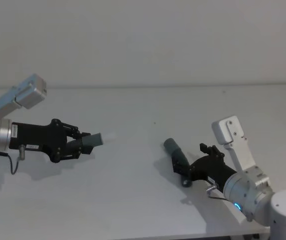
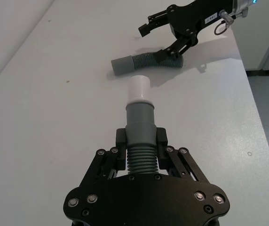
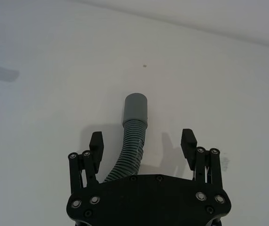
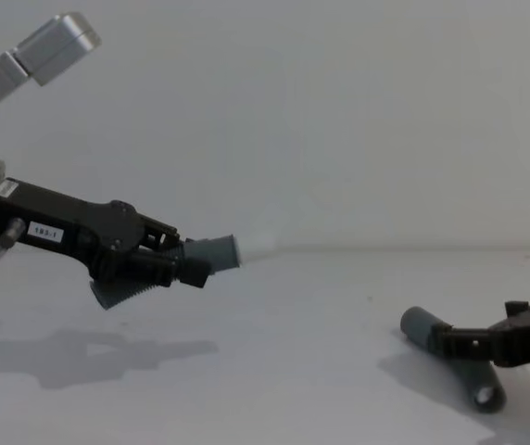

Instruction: Use both hands to pick up one end of the pipe from the table, align the ends, and insert them.

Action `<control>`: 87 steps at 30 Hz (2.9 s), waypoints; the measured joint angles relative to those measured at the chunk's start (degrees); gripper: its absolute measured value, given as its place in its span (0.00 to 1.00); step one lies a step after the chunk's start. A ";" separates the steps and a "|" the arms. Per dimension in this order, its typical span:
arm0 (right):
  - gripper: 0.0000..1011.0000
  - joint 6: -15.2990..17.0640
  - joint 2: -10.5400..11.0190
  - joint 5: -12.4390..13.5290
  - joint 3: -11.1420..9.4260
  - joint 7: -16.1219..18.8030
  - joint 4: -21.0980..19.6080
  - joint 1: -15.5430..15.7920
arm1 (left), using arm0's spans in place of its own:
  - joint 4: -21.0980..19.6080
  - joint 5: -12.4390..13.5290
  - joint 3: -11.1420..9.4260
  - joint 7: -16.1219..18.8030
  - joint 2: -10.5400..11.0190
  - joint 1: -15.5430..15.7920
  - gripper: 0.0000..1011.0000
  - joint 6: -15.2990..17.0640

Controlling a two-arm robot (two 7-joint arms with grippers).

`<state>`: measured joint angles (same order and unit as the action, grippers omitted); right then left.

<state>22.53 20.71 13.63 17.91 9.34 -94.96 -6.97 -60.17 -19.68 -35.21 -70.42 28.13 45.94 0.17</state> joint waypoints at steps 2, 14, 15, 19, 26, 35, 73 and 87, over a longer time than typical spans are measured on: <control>0.99 0.66 -0.25 -0.10 0.10 0.09 0.41 -0.44 | 0.15 -0.13 -0.14 -0.05 -0.03 0.02 0.33 -0.04; 0.94 3.50 -1.22 -1.04 0.83 0.37 2.15 -2.72 | 1.29 -0.82 -0.56 0.02 -0.35 0.19 0.33 -0.50; 0.90 3.64 -1.26 -1.11 0.87 0.39 2.25 -2.85 | 1.29 -0.82 -0.56 0.02 -0.35 0.19 0.33 -0.50; 0.80 4.36 -1.44 -1.57 1.12 0.57 2.80 -3.59 | 2.12 -1.22 -0.62 0.24 -0.59 0.33 0.33 -0.93; 0.59 5.14 -1.64 -2.03 1.36 0.69 3.29 -4.35 | 2.93 -1.76 -0.56 0.72 -0.87 0.38 0.33 -1.39; 0.28 5.66 -1.77 -2.35 1.52 0.76 3.65 -4.86 | 3.35 -2.62 -0.14 2.14 -1.00 0.02 0.33 -1.97; 0.49 6.19 -1.87 -2.63 1.65 0.84 3.99 -5.29 | -0.25 -4.78 0.96 8.92 1.69 -3.79 0.33 -1.05; 0.94 6.18 -1.87 -2.62 1.64 0.83 3.97 -5.31 | -0.35 -4.91 0.13 9.43 1.95 -3.70 0.33 -0.78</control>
<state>28.71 18.84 11.01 19.55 10.17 -90.99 -12.29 -60.53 -24.59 -35.08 -60.99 30.08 42.24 -0.60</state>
